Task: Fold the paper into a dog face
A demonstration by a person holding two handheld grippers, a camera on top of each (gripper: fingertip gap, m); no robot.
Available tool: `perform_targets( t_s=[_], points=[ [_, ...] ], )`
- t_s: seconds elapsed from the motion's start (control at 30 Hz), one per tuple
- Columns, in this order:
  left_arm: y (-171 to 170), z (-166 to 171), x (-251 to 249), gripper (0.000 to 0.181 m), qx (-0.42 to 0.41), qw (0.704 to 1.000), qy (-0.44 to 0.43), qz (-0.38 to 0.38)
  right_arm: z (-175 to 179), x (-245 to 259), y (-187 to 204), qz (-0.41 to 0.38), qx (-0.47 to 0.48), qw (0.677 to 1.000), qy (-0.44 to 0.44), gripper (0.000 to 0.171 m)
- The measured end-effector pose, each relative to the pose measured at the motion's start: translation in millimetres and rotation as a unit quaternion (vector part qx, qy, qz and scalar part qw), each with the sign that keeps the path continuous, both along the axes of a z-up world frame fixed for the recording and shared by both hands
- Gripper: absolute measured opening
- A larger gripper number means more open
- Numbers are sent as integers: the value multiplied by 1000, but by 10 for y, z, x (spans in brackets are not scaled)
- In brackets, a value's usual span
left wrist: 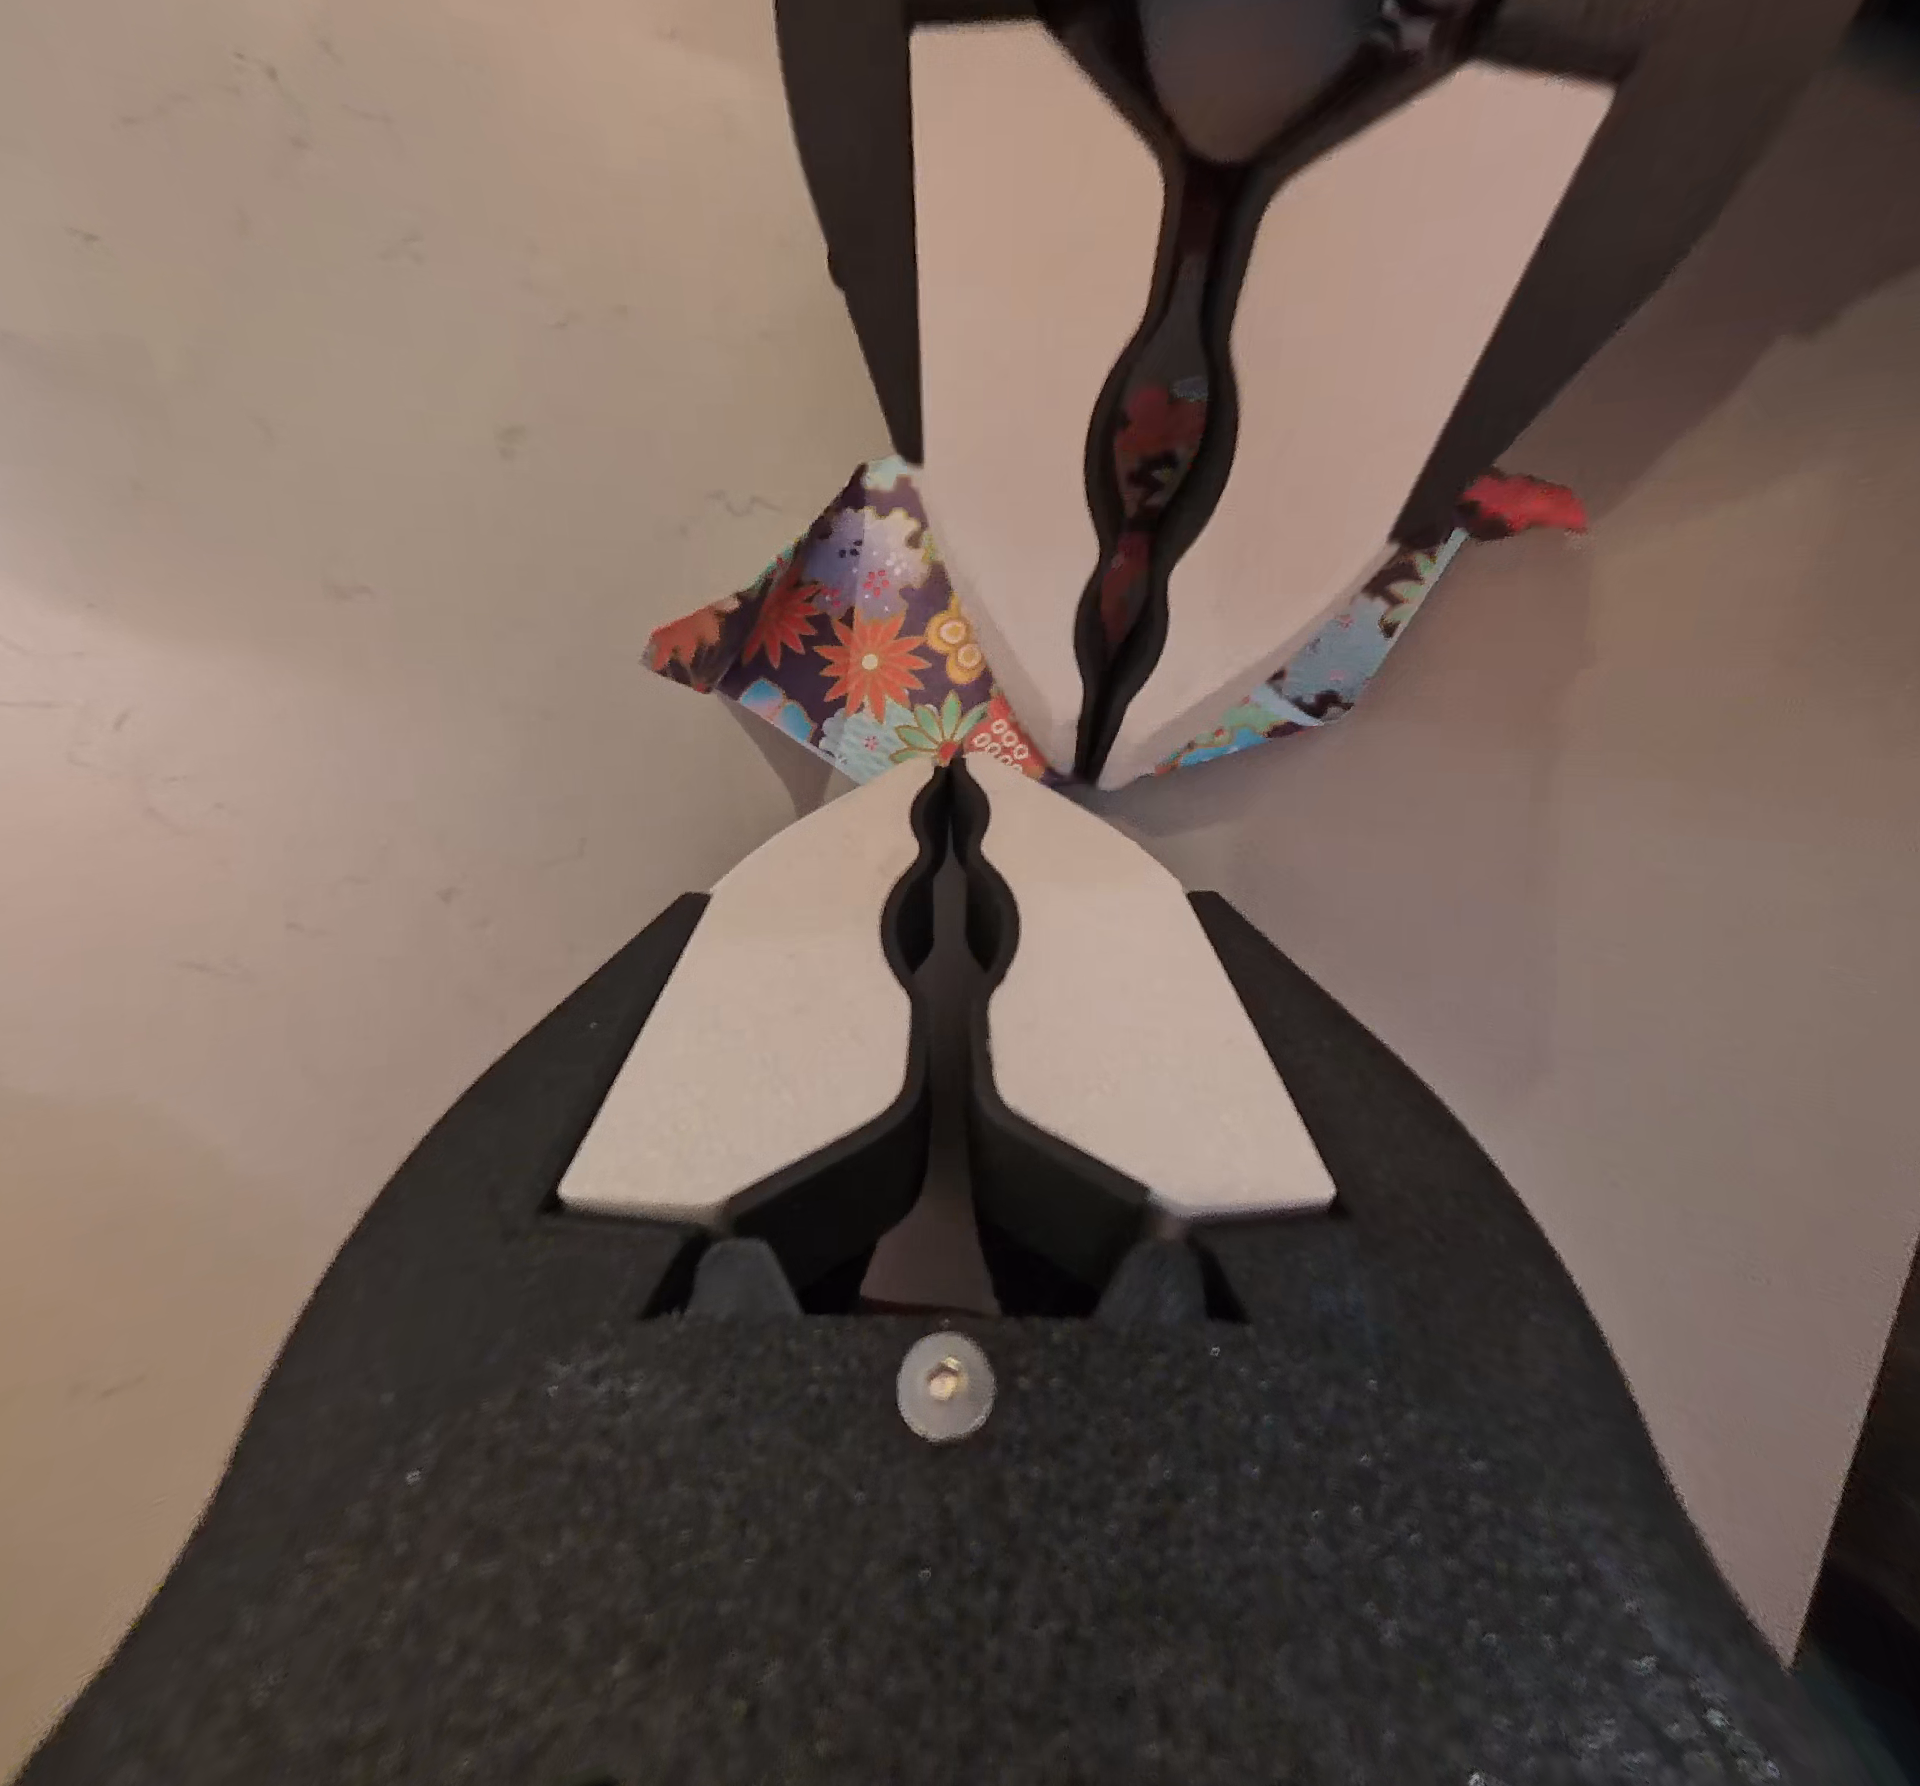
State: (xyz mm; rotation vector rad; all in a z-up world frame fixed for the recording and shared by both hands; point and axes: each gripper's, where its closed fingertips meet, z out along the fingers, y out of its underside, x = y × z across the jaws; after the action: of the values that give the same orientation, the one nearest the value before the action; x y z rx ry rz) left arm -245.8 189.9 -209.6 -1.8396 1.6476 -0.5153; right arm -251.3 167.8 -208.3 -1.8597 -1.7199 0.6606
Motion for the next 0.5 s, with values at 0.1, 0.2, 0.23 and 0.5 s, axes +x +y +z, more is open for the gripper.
perform_targets(
  t_s=[0.1,0.2,0.23,0.5],
  points=[
    [0,0,-1,0,0,1000,0,0,-14,-11,5,-6,-6,1000,-2,0],
    [0,-1,0,0,1,1000,1,0,-18,7,-5,-6,13,1000,-12,0],
    [0,-1,-1,0,1,1000,1,1,-19,10,-12,-6,19,1000,-16,0],
    [0,-2,-3,0,11,1000,6,2,-24,17,-67,9,55,997,-55,0]
  ],
)
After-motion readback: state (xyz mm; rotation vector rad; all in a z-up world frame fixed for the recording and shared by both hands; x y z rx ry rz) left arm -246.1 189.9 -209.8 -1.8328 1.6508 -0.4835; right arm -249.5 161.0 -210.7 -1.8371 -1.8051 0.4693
